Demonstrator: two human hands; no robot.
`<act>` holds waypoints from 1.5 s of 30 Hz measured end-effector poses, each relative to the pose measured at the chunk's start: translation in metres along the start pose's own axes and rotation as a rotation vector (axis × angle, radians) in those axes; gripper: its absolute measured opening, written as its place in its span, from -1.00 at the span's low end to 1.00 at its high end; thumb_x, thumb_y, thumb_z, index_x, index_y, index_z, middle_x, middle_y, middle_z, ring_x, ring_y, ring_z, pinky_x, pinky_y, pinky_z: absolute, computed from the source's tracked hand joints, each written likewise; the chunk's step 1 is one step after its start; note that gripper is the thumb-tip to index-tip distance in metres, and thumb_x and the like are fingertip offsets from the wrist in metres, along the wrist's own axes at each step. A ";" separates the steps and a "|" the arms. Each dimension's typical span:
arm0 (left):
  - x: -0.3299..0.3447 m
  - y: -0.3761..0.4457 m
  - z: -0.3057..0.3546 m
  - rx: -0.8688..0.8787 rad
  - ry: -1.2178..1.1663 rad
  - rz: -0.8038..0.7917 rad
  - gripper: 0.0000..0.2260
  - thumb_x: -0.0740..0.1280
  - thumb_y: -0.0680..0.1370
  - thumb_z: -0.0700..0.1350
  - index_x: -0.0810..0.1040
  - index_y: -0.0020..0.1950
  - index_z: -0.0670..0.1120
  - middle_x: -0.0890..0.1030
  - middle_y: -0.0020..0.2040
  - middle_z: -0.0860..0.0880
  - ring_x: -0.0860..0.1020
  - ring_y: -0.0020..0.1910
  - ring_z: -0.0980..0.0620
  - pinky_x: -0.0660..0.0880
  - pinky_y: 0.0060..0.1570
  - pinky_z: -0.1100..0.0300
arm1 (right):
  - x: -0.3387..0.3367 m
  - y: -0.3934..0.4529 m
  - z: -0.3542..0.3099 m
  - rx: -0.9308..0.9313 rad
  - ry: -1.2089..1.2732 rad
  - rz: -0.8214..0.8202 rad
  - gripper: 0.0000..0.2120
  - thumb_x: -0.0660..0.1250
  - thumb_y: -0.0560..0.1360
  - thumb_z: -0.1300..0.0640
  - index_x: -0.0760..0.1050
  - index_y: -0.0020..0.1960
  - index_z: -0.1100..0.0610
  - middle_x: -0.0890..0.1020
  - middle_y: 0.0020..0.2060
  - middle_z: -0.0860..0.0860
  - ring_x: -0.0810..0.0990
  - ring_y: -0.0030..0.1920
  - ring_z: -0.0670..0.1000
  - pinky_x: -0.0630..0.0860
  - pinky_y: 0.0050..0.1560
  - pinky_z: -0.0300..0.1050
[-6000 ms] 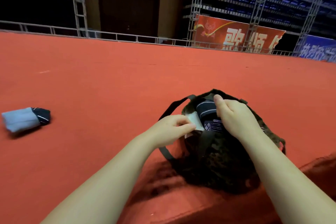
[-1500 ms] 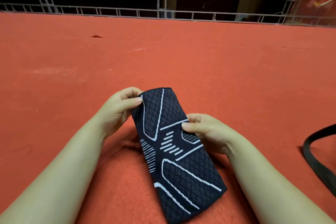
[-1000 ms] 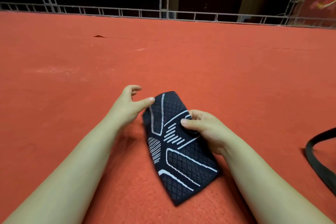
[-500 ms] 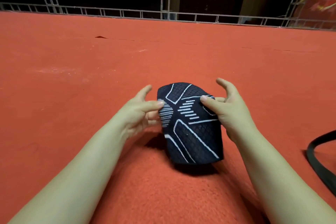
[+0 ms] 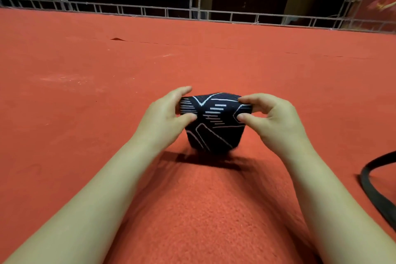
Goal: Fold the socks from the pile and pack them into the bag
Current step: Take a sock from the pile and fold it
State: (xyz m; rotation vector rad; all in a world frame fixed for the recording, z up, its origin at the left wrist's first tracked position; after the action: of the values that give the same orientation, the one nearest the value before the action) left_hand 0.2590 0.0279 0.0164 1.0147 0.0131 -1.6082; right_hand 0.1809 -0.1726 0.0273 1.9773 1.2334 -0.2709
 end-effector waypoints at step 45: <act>0.050 -0.048 0.158 -0.423 -0.578 -0.417 -0.94 0.31 0.53 -0.01 0.48 -0.04 0.05 0.52 -0.36 0.11 0.44 -0.50 0.14 0.28 -0.35 0.24 | -0.140 -0.096 0.002 0.491 0.411 0.322 -0.77 0.36 0.49 0.13 0.30 0.00 0.10 0.45 0.00 0.02 0.52 -0.20 -0.03 0.53 -0.39 -0.11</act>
State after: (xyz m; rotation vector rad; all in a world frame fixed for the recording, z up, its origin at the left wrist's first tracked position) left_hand 0.1297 -0.0767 0.0605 0.2035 0.1736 -2.1157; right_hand 0.0303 -0.2461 0.0540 2.7228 1.1381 0.0034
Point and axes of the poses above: each hand's wrist, its own y-axis towards the middle knuckle, its own x-axis out of the palm, z = x × y, the point moved 3 cm from there along y, towards the middle knuckle
